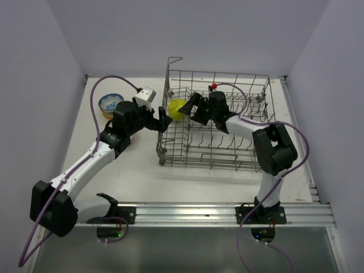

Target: Unload the bowls from the dish rack

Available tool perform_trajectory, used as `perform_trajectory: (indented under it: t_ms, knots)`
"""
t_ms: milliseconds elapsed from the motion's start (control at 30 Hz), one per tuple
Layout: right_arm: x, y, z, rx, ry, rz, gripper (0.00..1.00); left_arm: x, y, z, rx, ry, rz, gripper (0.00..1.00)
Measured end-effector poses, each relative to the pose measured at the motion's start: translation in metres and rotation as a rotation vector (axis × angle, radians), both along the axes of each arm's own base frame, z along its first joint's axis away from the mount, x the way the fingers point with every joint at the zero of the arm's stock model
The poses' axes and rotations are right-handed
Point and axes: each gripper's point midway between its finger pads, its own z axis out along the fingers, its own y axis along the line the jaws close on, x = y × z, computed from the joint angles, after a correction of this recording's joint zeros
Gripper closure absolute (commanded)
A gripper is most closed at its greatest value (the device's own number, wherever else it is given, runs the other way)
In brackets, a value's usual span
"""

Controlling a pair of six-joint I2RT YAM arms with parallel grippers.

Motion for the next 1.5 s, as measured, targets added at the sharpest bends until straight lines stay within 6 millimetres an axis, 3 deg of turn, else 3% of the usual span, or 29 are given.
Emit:
perform_trajectory:
  t_ms: [167, 400, 567, 733, 867, 1133, 1500]
  knots:
    - [0.008, 0.01, -0.014, 0.053, 0.006, 0.006, 0.01, 0.004, 0.004, -0.001, 0.012, 0.0, 0.026, 0.0]
    - [0.018, 0.018, 0.011, 0.132, -0.076, 0.013, 0.05, 0.006, 0.006, -0.003, 0.03, -0.002, 0.037, 0.0]
    - [0.029, 0.028, 0.022, 0.214, -0.097, 0.022, 0.27, 0.007, 0.006, -0.004, 0.033, 0.0, 0.036, 0.0]
    - [0.032, 0.039, 0.02, 0.312, -0.084, 0.045, 0.36, 0.008, 0.006, -0.008, 0.038, 0.012, 0.036, 0.01]
    - [0.03, 0.042, 0.032, 0.362, -0.102, 0.063, 0.52, 0.008, 0.005, -0.008, 0.039, 0.014, 0.036, 0.01]
    - [0.023, 0.045, 0.058, 0.43, -0.122, 0.092, 0.98, 0.009, 0.005, -0.01, 0.04, 0.017, 0.037, 0.01]
    - [-0.002, 0.035, 0.12, 0.487, -0.19, 0.113, 1.0, 0.013, 0.017, -0.001, 0.05, -0.013, 0.103, 0.0]
